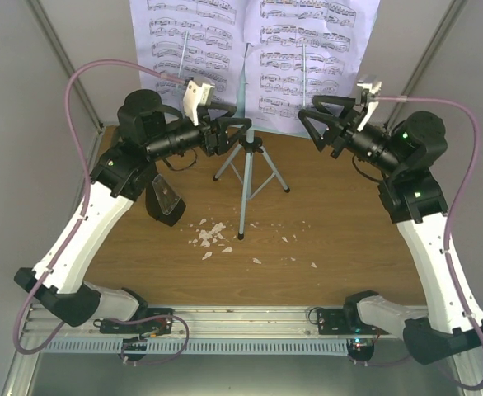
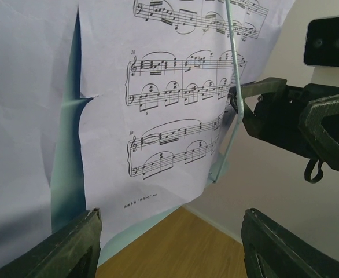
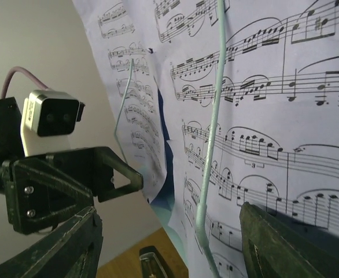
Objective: Pack up the instrument practice props
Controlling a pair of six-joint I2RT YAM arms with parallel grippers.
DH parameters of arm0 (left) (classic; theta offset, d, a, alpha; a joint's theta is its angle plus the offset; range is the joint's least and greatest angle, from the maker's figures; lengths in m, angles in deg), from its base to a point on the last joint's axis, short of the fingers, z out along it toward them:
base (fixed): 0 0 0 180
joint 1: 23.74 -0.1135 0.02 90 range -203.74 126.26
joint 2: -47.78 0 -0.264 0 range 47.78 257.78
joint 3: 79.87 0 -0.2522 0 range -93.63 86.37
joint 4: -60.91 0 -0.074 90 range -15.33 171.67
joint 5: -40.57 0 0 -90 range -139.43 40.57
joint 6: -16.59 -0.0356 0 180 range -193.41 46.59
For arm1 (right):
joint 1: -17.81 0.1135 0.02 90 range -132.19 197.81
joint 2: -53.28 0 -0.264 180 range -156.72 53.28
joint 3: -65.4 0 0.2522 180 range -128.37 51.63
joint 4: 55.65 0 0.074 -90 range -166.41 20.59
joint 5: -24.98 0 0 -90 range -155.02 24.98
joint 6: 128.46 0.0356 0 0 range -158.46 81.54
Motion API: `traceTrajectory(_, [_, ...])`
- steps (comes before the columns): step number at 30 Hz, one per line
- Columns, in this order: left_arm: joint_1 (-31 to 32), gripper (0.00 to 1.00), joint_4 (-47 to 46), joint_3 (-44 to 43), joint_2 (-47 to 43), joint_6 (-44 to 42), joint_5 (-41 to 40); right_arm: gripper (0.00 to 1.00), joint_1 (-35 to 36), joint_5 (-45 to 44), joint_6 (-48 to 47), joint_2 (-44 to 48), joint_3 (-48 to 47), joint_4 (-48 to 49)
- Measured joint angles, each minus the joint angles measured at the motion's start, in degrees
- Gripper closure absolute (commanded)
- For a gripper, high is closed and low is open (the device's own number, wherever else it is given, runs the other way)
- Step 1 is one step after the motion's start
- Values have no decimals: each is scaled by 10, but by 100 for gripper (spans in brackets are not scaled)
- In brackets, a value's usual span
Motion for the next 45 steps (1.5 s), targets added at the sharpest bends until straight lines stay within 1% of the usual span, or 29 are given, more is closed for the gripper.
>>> traceTrajectory(9, [-1,35,-10,0,24,7,-3,40,19,-36,6,-32,-12,7])
traceTrajectory(18, [-3,36,-12,16,37,15,-36,41,22,-51,6,-37,-12,8])
traceTrajectory(23, [-3,36,-30,37,31,14,-59,41,22,-55,6,-37,-12,8])
traceTrajectory(27, [-3,37,-38,39,30,15,-60,41,22,-56,6,-37,-12,8])
traceTrajectory(31, [-4,38,-53,39,36,17,-44,41,22,-56,6,-37,-12,8])
traceTrajectory(35, [-4,41,-76,39,45,25,-16,41,22,-56,6,-37,-12,8])
traceTrajectory(38, [-5,47,-93,40,48,31,7,42,22,-56,6,-37,-12,8])
traceTrajectory(42, [-5,51,-125,44,48,39,35,45,24,-56,6,-37,-12,9])
traceTrajectory(45, [-5,58,-145,48,48,43,46,48,25,-55,8,-38,-12,12])
